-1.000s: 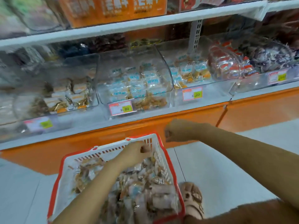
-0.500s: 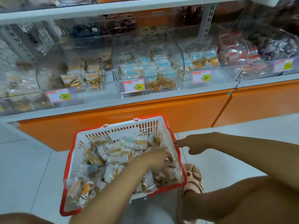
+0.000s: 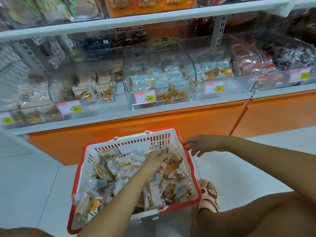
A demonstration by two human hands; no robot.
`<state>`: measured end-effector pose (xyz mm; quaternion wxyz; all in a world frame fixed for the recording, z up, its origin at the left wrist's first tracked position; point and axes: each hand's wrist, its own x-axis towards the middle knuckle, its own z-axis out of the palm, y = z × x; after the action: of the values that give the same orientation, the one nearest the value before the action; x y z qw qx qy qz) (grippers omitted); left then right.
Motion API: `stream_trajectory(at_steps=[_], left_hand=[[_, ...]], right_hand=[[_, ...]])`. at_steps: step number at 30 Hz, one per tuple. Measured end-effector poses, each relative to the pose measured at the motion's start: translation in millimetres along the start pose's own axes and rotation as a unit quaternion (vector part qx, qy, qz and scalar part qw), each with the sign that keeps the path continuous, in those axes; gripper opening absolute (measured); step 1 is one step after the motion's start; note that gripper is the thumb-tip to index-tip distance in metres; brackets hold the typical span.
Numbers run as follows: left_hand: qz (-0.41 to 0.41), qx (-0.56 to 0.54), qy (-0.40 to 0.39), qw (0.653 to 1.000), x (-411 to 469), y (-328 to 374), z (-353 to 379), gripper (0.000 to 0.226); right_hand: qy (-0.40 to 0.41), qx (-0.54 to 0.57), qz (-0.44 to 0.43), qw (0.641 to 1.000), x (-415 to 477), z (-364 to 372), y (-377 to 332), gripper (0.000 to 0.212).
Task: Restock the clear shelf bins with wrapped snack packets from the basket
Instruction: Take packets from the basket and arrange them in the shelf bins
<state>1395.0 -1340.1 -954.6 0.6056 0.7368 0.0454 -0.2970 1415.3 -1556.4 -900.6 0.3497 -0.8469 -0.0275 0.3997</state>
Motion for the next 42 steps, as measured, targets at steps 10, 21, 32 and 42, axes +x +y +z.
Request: stream_trajectory(at_steps=[10, 21, 32, 42], left_hand=[[0.072, -0.169, -0.11, 0.977, -2, 52, -5, 0.025], [0.127, -0.211, -0.009, 0.969, -13, 84, -17, 0.029], [0.184, -0.165, 0.061, 0.967, -24, 120, -98, 0.024], [0.187, 0.359, 0.299, 0.864, -35, 127, -261, 0.048]], right_hand=[[0.161, 0.196, -0.119, 0.96, -11, -11, -37, 0.024], [0.269, 0.287, -0.186, 0.9, -11, -27, -75, 0.034], [0.162, 0.038, -0.202, 0.965, -18, -59, -172, 0.037], [0.375, -0.052, -0.247, 0.892, 63, -90, -308, 0.024]])
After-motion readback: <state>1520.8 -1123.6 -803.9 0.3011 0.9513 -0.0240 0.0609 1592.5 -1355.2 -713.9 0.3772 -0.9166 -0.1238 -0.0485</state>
